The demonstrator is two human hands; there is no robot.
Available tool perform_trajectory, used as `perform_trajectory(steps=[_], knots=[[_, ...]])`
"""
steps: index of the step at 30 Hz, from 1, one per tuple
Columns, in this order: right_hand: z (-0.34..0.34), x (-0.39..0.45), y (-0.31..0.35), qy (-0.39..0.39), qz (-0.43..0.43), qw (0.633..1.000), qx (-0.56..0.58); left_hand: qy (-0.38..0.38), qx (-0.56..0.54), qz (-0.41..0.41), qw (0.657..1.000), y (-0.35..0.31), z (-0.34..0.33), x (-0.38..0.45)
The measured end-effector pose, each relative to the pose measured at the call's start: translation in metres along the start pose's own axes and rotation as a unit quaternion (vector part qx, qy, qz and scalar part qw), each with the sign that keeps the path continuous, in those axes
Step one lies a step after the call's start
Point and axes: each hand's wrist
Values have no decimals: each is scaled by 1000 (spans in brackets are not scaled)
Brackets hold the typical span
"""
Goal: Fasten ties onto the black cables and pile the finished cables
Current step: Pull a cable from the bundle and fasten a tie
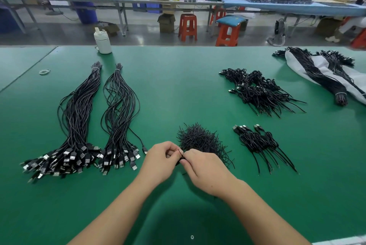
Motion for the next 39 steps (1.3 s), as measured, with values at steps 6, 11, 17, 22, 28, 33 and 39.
perform_trajectory(steps=[6,11,17,22,28,33,39], knots=[[4,-1,5,-106,27,991,-74,10,-122,42,992,4,1,-1],[-1,1,7,-119,29,988,-91,-66,-95,36,993,12,4,1],[-8,2,4,-89,38,991,-92,-12,-13,39,999,11,9,0],[-12,3,-1,-62,53,991,-105,65,77,19,995,1,15,-1],[-16,1,-2,-28,59,993,-97,92,109,25,989,-5,14,-3],[-17,0,-2,-6,60,993,-98,81,195,-10,977,-4,12,-4],[-17,5,-1,2,60,992,-113,81,414,-128,898,-6,5,-8]])
Point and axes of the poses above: each hand's wrist, its own x-axis towards the middle knuckle, its own z-axis out of the back of the hand, y = z × x, and after that the axes turned 8 degrees about -x, right-handed
